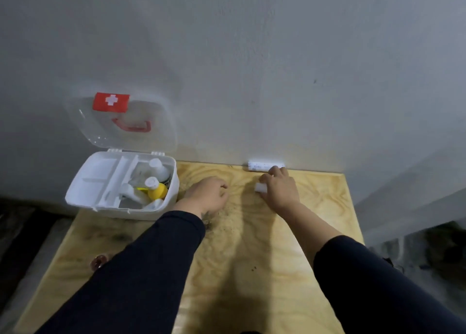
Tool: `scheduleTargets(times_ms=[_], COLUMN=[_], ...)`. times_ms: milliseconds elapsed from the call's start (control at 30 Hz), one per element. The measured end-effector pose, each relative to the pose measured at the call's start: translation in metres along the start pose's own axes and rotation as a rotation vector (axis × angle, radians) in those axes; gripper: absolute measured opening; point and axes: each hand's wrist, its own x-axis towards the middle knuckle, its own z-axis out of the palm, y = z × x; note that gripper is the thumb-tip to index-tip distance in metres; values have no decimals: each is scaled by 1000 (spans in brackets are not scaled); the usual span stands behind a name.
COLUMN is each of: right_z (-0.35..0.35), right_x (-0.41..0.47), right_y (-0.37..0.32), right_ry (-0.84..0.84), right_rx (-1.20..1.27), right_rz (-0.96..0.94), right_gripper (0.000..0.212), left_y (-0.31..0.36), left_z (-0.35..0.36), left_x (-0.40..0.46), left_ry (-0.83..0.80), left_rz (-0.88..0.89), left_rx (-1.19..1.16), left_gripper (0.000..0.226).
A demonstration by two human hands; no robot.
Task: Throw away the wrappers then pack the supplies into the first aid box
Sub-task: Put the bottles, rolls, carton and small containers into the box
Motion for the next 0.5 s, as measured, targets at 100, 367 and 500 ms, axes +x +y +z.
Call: scheduleTargets(times_ms=[100,367,500], right_z=[-3,-11,-14], right_x=[17,40,39], right_y=[-2,4,11], right_ry=[59,-95,-145], right_rx=[-2,-4,43], right_rz=[-97,-81,-57], right_gripper=[48,45,45], left_y=[4,14,19], left_z=[-3,-3,-2], left_x=[3,8,8], left_ry=[25,56,50], left_rz=[-42,-82,-85], left_rx=[-20,12,12], left_gripper=[40,41,40])
